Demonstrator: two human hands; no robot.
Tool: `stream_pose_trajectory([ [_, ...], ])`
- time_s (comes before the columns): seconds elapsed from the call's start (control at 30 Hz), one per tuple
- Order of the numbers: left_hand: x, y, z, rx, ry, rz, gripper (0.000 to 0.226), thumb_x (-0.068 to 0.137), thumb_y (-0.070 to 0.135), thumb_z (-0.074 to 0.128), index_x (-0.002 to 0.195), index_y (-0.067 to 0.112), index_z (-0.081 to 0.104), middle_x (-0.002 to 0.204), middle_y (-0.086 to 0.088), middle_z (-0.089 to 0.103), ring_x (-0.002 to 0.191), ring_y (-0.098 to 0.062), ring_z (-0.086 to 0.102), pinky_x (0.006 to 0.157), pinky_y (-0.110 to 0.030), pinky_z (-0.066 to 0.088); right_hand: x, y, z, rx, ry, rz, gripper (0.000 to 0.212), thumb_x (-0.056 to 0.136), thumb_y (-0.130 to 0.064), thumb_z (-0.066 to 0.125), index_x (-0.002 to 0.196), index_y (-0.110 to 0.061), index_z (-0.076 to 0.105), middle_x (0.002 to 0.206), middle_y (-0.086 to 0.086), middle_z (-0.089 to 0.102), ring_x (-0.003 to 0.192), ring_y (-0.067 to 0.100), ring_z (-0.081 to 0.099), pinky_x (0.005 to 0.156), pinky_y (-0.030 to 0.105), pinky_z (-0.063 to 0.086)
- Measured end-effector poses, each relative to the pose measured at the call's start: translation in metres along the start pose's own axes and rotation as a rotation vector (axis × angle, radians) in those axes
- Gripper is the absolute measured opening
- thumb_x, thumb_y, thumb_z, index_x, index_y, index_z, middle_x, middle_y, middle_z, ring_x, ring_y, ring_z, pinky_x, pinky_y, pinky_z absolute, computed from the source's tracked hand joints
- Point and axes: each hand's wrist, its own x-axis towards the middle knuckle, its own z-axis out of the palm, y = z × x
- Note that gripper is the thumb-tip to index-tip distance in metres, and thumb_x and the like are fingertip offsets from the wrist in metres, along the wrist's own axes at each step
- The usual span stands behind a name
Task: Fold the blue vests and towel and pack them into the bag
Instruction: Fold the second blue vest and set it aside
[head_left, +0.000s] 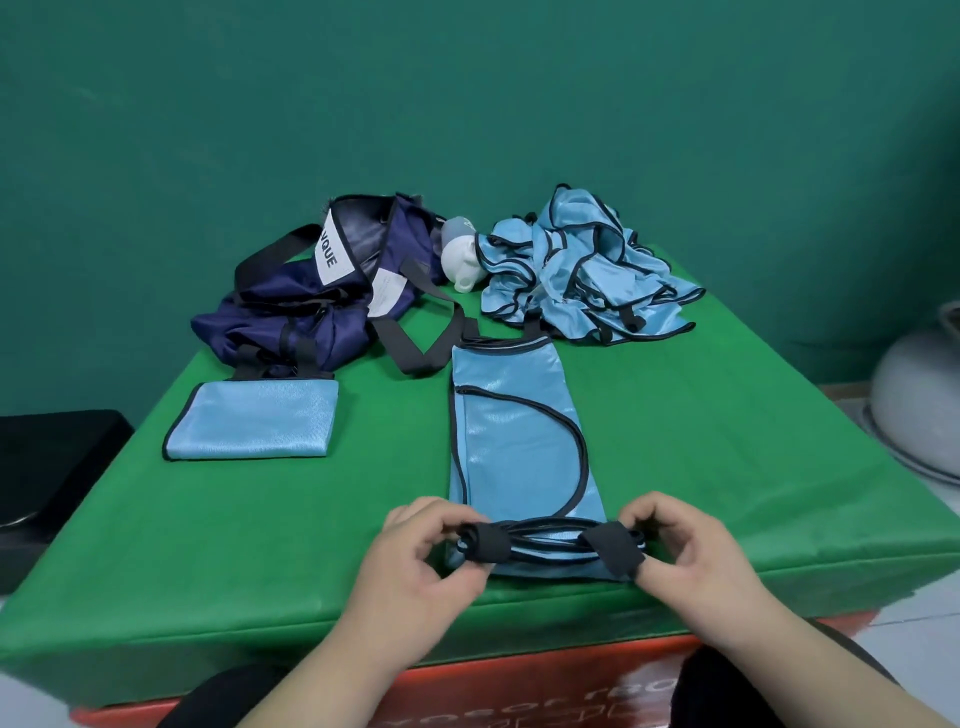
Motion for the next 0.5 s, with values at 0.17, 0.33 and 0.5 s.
stream_pose_trajectory([
  [0.17,-0.018,0.014,-0.006,-0.023,-0.052,-0.054,0.033,0.058,0.043,0.069,0.091,0.047,0.071,0.094,0.002,0.071,0.092,-0.007,0.067,0.088,-0.015,0.046,-0.018,-0.012,-0.006,0.09,0.03,0.024,0.028,0.055,-0.026,0.079,0.078,-0.017,0.067,0.075,0.001,0.068,0.072,0.008,0.058,0.07,0.02,0.044],
  [0.33,-0.038,0.028,-0.014,0.04,-0.113,-0.088,0.03,0.063,0.046,0.069,0.092,0.045,0.069,0.09,0.011,0.072,0.091,-0.007,0.067,0.088,-0.022,0.049,-0.043,-0.02,-0.008,0.091,-0.03,0.057,0.028,0.066,0.013,0.08,0.077,-0.005,0.061,0.073,0.002,0.066,0.07,0.007,0.058,0.068,0.019,0.044],
  [0.5,-0.07,0.047,-0.023,0.048,-0.167,-0.117,0.031,0.073,0.018,0.078,0.09,0.042,0.068,0.084,0.013,0.072,0.08,-0.003,0.065,0.08,-0.02,0.049,-0.071,-0.037,-0.005,0.074,-0.042,0.089,0.022,0.063,-0.002,0.076,0.078,-0.006,0.06,0.073,0.0,0.065,0.071,0.006,0.057,0.068,0.021,0.044],
])
